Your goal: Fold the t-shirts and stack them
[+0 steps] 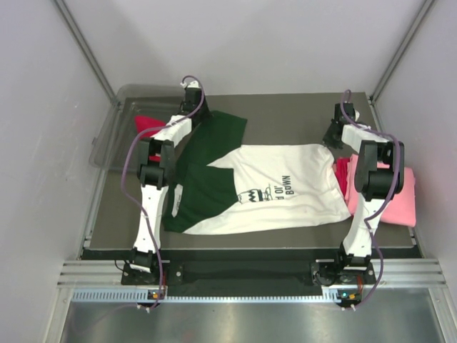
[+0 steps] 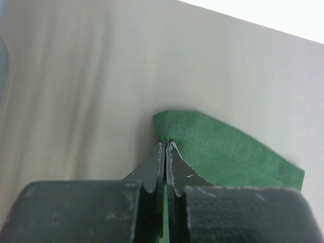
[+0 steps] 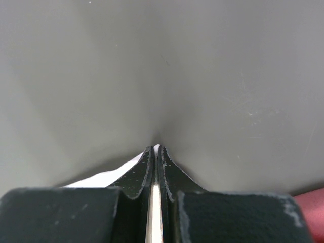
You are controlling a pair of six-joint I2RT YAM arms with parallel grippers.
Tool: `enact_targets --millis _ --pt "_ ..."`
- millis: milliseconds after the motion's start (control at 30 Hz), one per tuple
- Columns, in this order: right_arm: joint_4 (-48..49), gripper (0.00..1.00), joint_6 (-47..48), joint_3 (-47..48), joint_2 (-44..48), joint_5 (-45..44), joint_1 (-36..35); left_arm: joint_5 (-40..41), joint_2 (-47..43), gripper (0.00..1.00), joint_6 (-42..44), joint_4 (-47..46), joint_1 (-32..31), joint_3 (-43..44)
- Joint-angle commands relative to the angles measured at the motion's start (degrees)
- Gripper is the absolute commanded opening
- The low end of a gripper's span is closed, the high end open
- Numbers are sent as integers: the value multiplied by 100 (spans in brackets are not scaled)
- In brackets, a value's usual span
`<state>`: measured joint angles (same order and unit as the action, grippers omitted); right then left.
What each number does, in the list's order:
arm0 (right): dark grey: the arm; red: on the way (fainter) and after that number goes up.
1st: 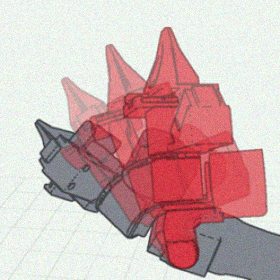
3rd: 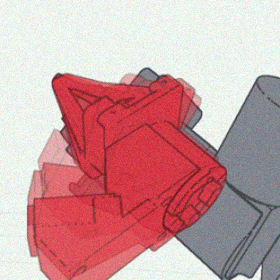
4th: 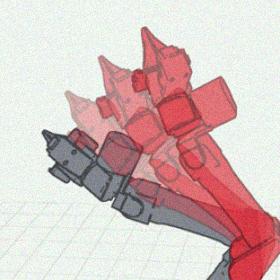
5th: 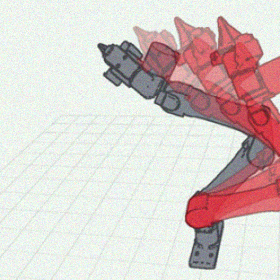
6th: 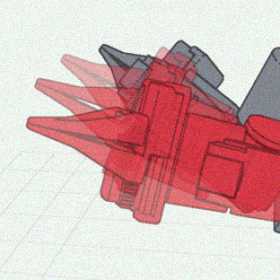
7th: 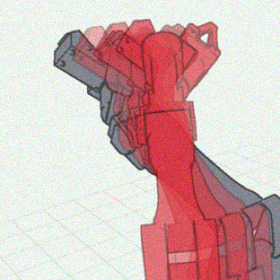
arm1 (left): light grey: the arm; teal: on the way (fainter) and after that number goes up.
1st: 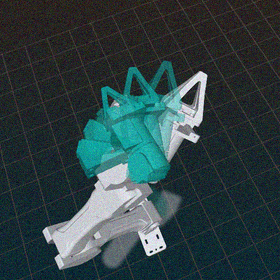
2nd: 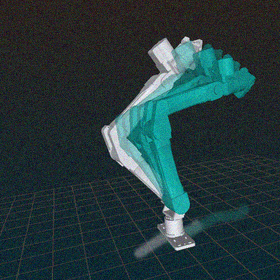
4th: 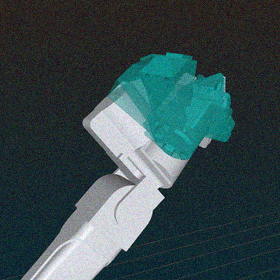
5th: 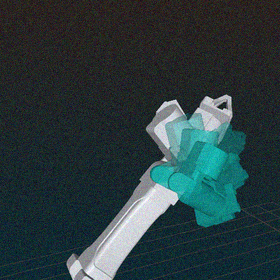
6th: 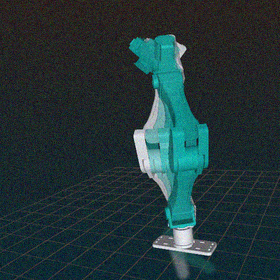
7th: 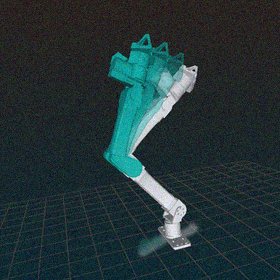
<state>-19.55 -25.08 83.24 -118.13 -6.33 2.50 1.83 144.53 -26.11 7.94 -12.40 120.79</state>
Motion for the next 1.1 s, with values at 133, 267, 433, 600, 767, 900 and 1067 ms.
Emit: enact_targets --millis 133,267,433,600,767,900,1067 --pt "-189 0 -40 -36 580 150 -22 -156 -1347 0 290 -759 45 -879" --pt "-286 0 -67 -63 791 228 13 -313 -1988 0 282 -1067 36 -1417" --pt "-479 0 -32 -80 1055 316 22 -367 -2560 0 413 -1023 36 -1980" --pt "-681 0 38 -141 1274 273 22 -437 -3237 0 589 -1049 19 -2683" --pt "-743 0 82 -388 1573 176 40 -235 -4002 0 844 -1199 -139 -3525" --pt "-849 0 152 -467 1644 62 84 -7 -4520 0 1037 -1304 -289 -4045" --pt "-866 0 153 -537 1635 26 215 178 -5258 0 1248 -1366 -526 -4695"
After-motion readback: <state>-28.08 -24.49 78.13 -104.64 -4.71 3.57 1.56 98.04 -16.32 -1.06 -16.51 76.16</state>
